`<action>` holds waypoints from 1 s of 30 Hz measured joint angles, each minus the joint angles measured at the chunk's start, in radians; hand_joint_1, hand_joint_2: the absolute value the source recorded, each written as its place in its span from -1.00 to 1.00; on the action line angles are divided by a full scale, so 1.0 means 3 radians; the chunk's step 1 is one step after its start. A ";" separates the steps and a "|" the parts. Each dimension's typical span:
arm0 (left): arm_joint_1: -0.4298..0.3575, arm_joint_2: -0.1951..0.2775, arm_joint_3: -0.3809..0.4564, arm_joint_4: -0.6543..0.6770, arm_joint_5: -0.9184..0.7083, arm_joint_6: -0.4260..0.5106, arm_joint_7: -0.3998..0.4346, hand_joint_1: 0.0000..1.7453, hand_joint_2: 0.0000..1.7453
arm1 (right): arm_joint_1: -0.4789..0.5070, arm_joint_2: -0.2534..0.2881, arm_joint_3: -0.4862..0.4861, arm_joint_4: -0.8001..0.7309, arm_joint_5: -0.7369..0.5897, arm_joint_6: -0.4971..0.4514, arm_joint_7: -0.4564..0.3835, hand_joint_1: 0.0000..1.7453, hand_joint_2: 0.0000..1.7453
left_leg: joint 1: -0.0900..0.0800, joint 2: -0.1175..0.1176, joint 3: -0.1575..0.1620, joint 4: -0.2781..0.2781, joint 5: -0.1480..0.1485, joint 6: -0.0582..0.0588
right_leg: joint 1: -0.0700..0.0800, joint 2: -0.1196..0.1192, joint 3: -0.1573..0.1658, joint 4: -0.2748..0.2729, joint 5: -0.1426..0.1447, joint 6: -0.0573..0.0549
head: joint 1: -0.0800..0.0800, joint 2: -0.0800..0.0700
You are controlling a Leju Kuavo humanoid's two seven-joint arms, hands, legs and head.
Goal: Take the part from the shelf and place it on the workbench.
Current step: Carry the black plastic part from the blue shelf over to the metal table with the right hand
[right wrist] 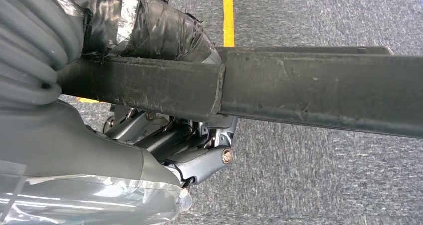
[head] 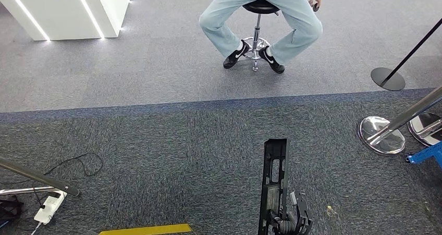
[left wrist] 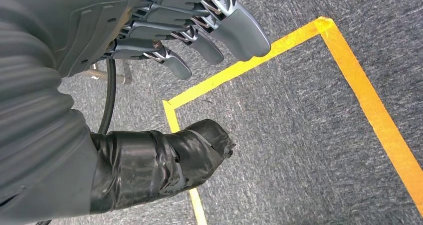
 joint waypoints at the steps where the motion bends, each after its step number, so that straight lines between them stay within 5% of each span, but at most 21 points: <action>1: 0.0000 0.0000 0.0000 0.0000 0.0000 0.0000 0.0000 -1.00 1.00 | 0.0000 0.0000 0.0000 0.0000 0.0000 0.0000 0.0000 1.00 1.00 | 0.0000 0.0000 0.0000 0.0000 0.0000 0.0000 | 0.0000 0.0000 0.0000 0.0000 0.0000 0.0000 | 0.0000 0.0000; 30: 0.0000 0.0001 0.0000 0.0000 0.0016 0.0002 0.0015 -1.00 1.00 | 0.0002 0.0003 -0.0032 0.0006 -0.0014 -0.0010 0.0011 1.00 1.00 | 0.0000 0.0000 0.0000 0.0000 0.0000 0.0000 | 0.0000 0.0000 0.0000 0.0000 0.0000 0.0000 | 0.0000 0.0000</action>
